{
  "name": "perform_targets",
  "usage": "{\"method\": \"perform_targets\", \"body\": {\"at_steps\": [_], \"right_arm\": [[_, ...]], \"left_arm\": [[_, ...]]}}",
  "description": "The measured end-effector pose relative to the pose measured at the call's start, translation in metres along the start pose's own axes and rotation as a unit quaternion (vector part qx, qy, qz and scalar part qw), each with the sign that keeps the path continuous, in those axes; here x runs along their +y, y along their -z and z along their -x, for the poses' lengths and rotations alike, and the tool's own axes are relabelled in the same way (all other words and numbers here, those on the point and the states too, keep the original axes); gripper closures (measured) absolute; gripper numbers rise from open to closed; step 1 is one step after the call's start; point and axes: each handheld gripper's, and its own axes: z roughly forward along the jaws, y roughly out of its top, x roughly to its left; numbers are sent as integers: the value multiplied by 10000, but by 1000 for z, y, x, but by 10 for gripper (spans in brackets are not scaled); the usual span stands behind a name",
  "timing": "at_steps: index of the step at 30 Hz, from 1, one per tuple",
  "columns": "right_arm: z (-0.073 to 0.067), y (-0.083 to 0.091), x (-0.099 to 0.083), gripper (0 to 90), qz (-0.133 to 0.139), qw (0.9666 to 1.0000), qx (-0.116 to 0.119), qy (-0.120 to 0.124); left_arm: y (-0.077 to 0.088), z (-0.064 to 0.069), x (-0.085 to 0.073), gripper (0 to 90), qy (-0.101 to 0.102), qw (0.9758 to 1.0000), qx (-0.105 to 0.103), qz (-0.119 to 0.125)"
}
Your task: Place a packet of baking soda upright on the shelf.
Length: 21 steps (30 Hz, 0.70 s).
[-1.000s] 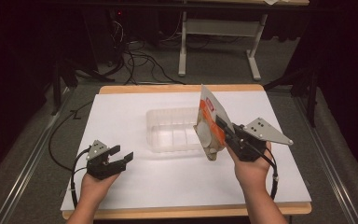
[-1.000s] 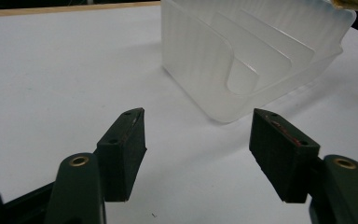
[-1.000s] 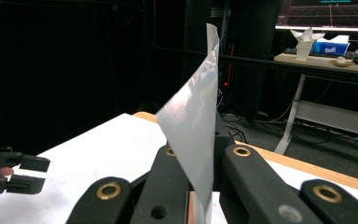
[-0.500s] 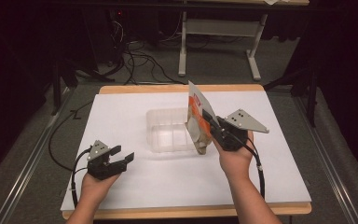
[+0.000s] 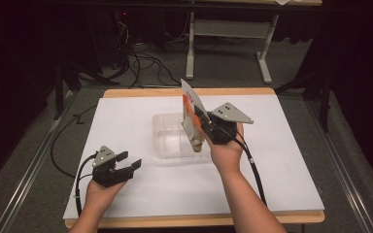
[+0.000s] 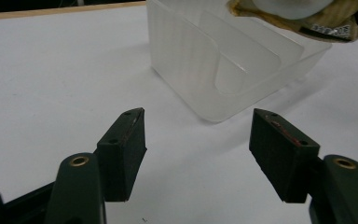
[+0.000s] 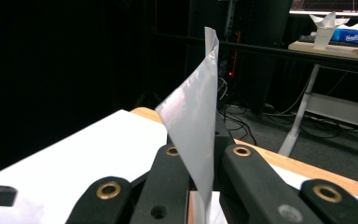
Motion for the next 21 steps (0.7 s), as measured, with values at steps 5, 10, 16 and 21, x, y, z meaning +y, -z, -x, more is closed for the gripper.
{"method": "perform_targets", "body": {"at_steps": [5,10,16,21], "right_arm": [[-1,-12,-2,900,-111,9999,-65,14],[2,-15,-1,900,-77,9999,-121,-40],[5,-25,-3,900,-126,9998,-165,-45],[7,-34,-3,900,-177,9997,-152,17]], "left_arm": [[-1,0,0,365,35,10000,-22,-4],[-1,-1,0,365,34,10000,-18,6],[0,-1,1,366,11,10000,6,21],[1,-2,0,366,14,10000,2,22]]}}
